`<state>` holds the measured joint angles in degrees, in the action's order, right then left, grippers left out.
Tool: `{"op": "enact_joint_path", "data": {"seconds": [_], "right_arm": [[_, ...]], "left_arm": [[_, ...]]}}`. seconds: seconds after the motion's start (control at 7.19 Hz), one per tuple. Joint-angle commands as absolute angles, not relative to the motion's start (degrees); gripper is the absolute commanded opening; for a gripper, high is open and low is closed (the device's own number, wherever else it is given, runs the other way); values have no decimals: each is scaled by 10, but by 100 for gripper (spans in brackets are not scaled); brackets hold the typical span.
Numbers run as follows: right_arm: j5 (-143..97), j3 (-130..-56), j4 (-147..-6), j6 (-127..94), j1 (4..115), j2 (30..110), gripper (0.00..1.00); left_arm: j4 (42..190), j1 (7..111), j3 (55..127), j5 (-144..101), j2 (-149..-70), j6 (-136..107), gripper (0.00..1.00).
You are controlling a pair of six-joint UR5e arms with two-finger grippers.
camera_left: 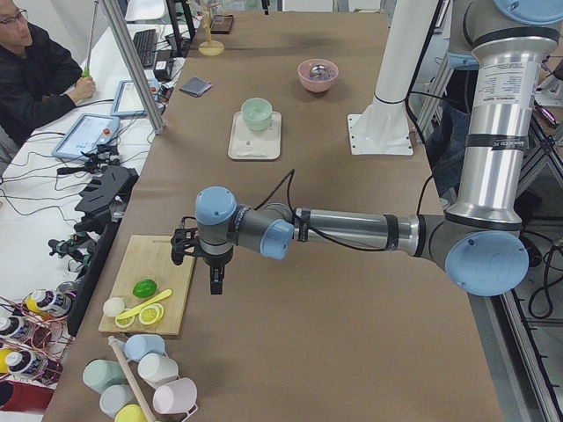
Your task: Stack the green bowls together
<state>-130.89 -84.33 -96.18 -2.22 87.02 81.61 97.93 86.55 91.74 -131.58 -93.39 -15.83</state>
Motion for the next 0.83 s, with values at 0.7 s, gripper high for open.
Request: {"op": "enact_joint_path", "data": {"seconds": [0.7], "right_arm": [[-1346,-918,-1041,-27,883,821,100]], "left_arm": [[951,872,927,-1313,-933,-134,98]]}}
